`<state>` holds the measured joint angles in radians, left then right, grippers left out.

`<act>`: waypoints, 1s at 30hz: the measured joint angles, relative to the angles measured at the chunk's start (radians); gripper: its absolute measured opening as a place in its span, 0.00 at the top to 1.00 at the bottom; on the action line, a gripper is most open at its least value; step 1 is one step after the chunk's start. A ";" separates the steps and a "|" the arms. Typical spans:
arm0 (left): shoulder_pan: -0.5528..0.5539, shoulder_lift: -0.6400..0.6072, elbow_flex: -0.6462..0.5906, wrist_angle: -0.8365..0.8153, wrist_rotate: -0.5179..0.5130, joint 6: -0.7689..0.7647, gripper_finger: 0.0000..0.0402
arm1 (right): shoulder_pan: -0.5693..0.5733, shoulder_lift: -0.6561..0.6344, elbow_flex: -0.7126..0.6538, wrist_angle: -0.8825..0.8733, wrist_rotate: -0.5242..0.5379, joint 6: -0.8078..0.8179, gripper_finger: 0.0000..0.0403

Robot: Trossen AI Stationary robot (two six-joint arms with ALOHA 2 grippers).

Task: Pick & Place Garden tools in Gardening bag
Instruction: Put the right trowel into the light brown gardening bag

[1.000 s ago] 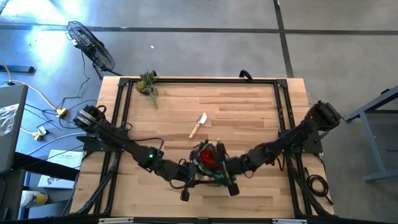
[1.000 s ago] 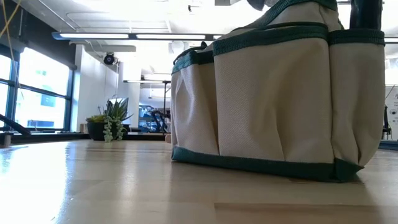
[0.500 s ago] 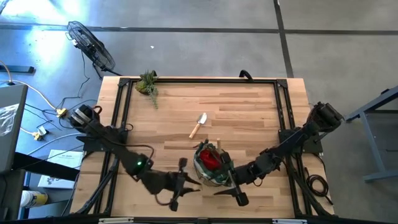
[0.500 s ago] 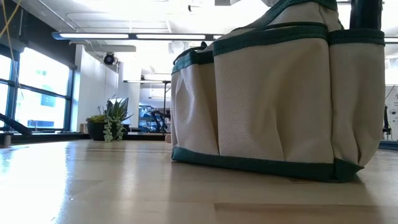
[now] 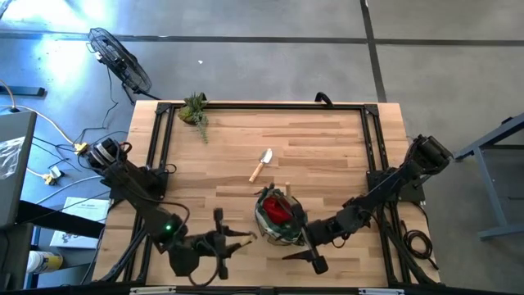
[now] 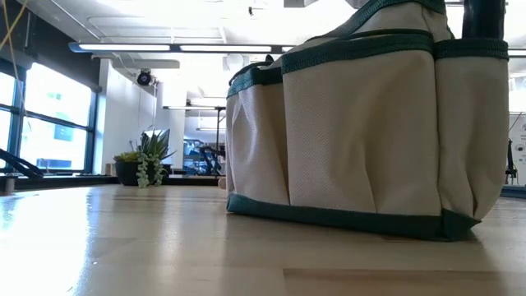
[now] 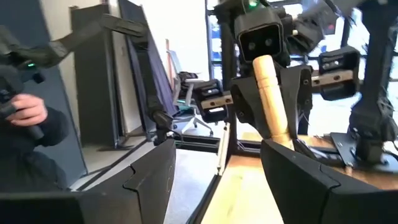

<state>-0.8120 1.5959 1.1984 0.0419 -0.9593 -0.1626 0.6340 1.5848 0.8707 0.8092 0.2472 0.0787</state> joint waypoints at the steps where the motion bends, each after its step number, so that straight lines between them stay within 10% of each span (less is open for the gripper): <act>1: 0.000 0.000 0.000 -0.010 -0.015 -0.025 0.85 | 0.000 0.000 0.000 -0.004 0.009 0.008 0.44; 12: 0.004 0.024 -0.031 -0.048 -0.103 -0.150 0.85 | -0.001 0.000 0.000 -0.008 0.012 0.032 0.44; 30: 0.121 0.025 -0.077 0.037 0.108 -0.128 0.85 | -0.002 0.000 0.000 -0.064 0.010 0.034 0.44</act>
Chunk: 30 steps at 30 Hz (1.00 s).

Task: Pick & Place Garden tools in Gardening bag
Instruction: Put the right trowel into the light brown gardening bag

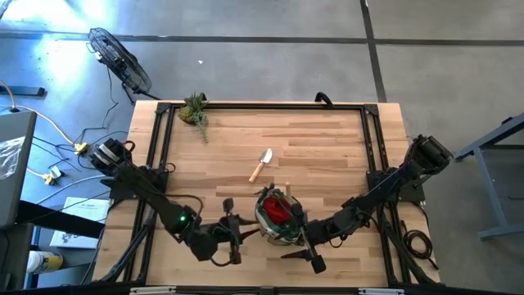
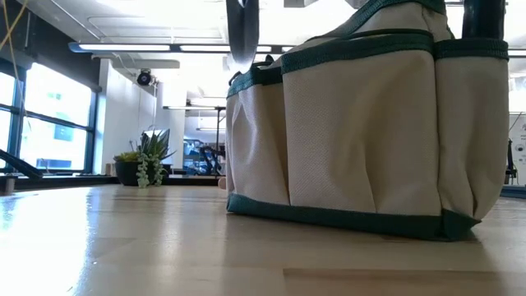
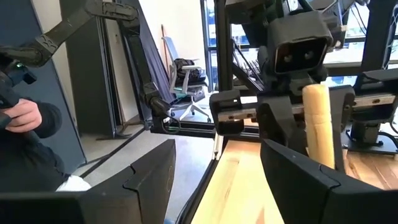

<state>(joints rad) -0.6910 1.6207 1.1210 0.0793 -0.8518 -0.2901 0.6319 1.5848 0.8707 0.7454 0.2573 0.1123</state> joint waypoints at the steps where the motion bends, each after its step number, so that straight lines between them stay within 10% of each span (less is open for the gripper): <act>1: -0.001 0.000 0.000 0.000 0.000 0.000 0.85 | 0.001 0.000 0.000 -0.002 0.000 0.000 0.44; 30: 0.091 0.000 -0.070 -0.022 0.193 0.005 0.85 | 0.001 0.000 0.000 -0.045 -0.003 0.049 0.44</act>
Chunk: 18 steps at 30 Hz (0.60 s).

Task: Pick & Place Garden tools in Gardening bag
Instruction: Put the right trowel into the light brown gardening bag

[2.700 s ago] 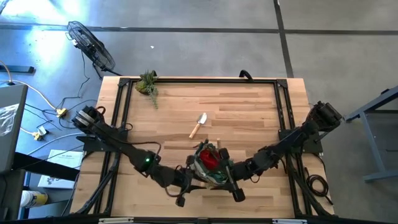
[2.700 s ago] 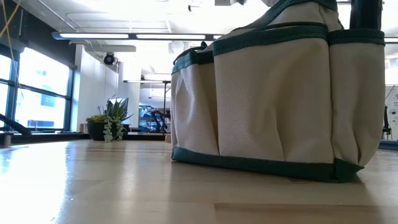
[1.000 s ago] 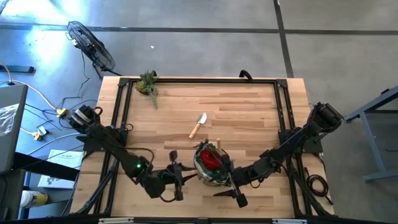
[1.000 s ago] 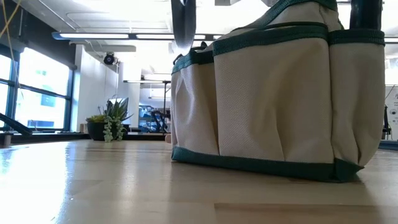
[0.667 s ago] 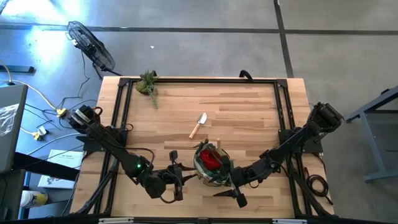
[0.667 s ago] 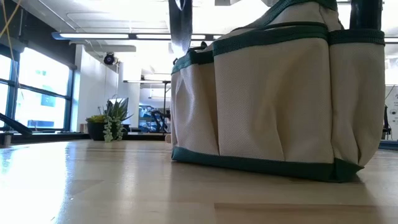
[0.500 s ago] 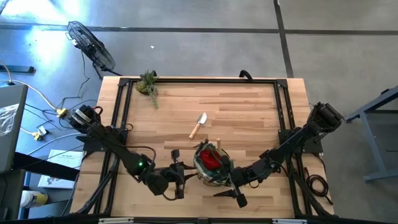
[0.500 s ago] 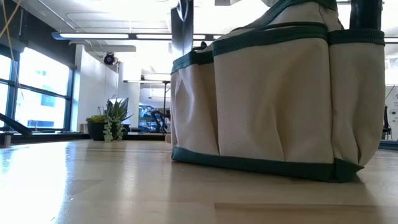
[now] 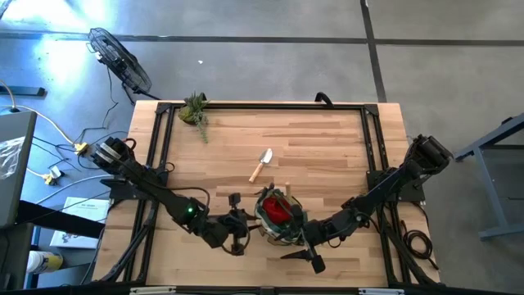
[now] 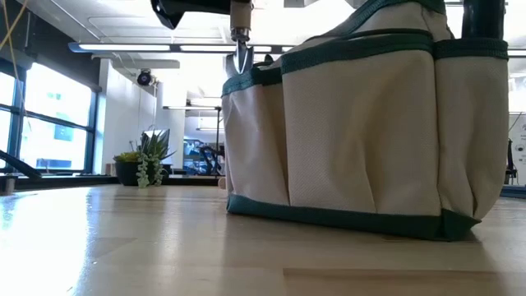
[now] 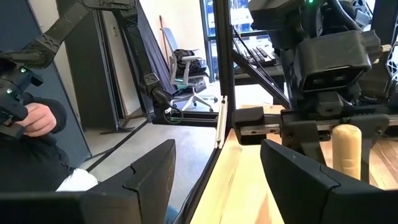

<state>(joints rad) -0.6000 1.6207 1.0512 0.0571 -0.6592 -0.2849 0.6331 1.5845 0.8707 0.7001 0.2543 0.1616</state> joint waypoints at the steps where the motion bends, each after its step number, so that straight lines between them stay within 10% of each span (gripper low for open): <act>1: 0.000 0.000 0.000 -0.002 0.000 0.000 0.85 | 0.000 0.000 0.000 -0.003 0.000 0.000 0.44; 18: 0.029 0.091 0.001 0.012 0.073 -0.008 0.85 | 0.000 0.000 0.000 -0.031 0.000 0.002 0.44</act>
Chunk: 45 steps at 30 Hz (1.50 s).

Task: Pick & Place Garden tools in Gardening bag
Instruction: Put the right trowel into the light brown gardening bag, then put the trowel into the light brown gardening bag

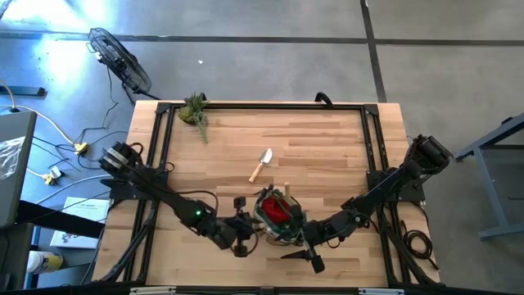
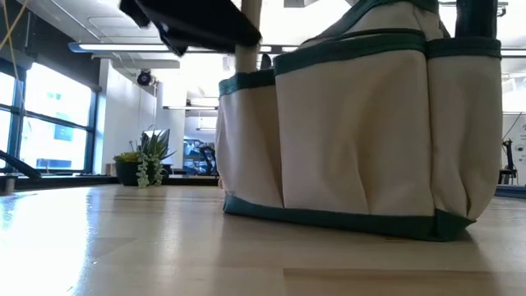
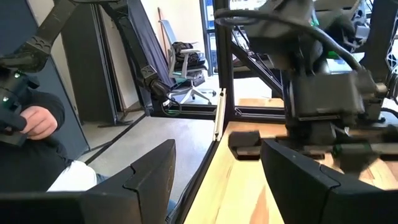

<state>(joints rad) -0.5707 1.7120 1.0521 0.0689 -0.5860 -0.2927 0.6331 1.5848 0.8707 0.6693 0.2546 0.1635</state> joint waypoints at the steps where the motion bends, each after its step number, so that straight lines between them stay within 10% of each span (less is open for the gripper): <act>1: 0.003 0.008 0.001 0.001 0.006 -0.003 0.85 | 0.000 0.000 0.000 -0.001 0.000 0.000 0.44; 15: 0.021 0.028 0.001 0.014 0.040 -0.016 0.84 | 0.000 0.000 0.000 -0.010 0.000 0.001 0.44; 24: 0.021 0.031 -0.003 0.003 -0.005 -0.027 0.62 | 0.000 0.000 0.000 -0.028 0.000 0.002 0.44; 45: 0.021 -0.047 -0.001 0.010 -0.064 -0.009 0.61 | 0.000 0.000 0.000 -0.036 -0.002 0.002 0.44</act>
<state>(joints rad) -0.5499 1.6649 1.0508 0.0789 -0.6495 -0.3012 0.6329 1.5848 0.8705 0.6329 0.2526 0.1653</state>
